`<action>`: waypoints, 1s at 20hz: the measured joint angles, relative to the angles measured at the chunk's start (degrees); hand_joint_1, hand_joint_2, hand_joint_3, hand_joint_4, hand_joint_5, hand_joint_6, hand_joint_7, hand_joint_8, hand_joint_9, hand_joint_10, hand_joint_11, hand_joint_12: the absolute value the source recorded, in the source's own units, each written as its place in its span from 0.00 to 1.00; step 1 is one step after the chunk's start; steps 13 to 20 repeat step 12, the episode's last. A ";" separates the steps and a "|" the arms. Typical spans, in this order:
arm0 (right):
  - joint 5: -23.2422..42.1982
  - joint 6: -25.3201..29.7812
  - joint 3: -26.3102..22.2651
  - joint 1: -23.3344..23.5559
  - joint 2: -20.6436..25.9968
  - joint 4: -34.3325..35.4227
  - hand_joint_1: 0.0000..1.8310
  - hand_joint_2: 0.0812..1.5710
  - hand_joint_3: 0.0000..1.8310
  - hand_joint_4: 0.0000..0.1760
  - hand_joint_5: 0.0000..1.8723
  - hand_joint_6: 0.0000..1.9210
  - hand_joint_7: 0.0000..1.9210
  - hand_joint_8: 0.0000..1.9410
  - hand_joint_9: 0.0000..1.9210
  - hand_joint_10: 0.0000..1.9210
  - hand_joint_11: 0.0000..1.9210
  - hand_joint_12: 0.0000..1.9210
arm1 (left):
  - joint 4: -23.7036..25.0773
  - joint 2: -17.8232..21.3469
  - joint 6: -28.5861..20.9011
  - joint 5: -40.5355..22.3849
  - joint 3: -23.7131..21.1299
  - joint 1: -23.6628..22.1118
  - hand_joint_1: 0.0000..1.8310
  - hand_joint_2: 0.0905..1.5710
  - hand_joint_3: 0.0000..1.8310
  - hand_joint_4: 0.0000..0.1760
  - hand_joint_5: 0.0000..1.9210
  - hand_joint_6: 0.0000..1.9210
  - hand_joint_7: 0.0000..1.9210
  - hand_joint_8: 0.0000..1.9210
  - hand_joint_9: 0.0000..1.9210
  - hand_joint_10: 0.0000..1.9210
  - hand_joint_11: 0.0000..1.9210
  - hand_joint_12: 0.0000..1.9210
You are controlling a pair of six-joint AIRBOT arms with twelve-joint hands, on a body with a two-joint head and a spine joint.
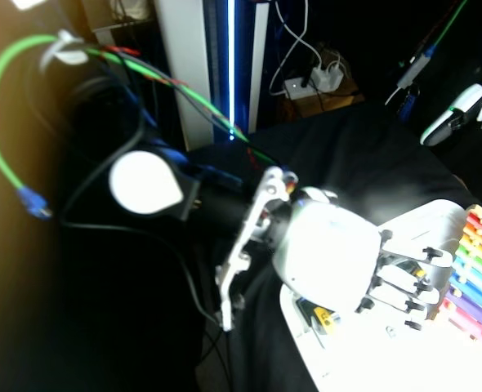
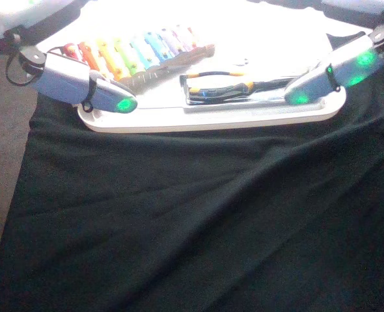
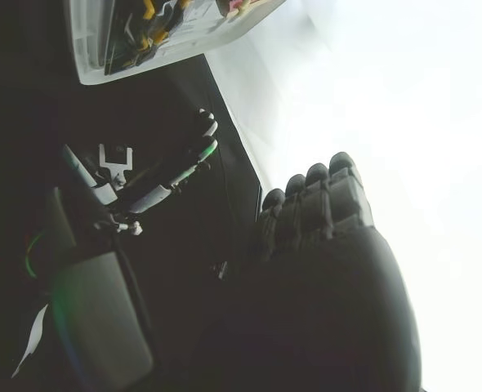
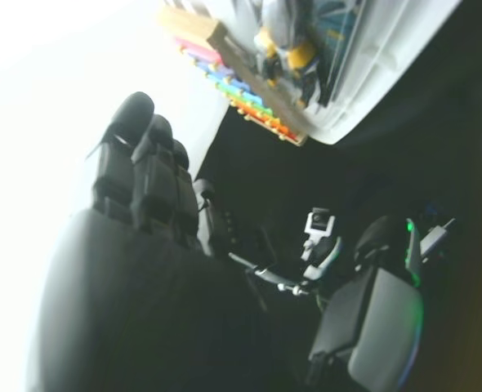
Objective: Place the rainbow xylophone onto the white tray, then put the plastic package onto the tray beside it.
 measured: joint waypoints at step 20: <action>15.43 -9.27 -12.04 0.00 10.19 13.31 0.33 0.44 0.00 0.89 0.00 0.00 0.06 0.01 0.05 0.01 0.00 0.13 | -10.40 11.10 1.84 -22.71 -9.99 10.71 0.48 0.44 0.00 0.26 0.00 0.00 0.04 0.01 0.01 0.00 0.02 0.01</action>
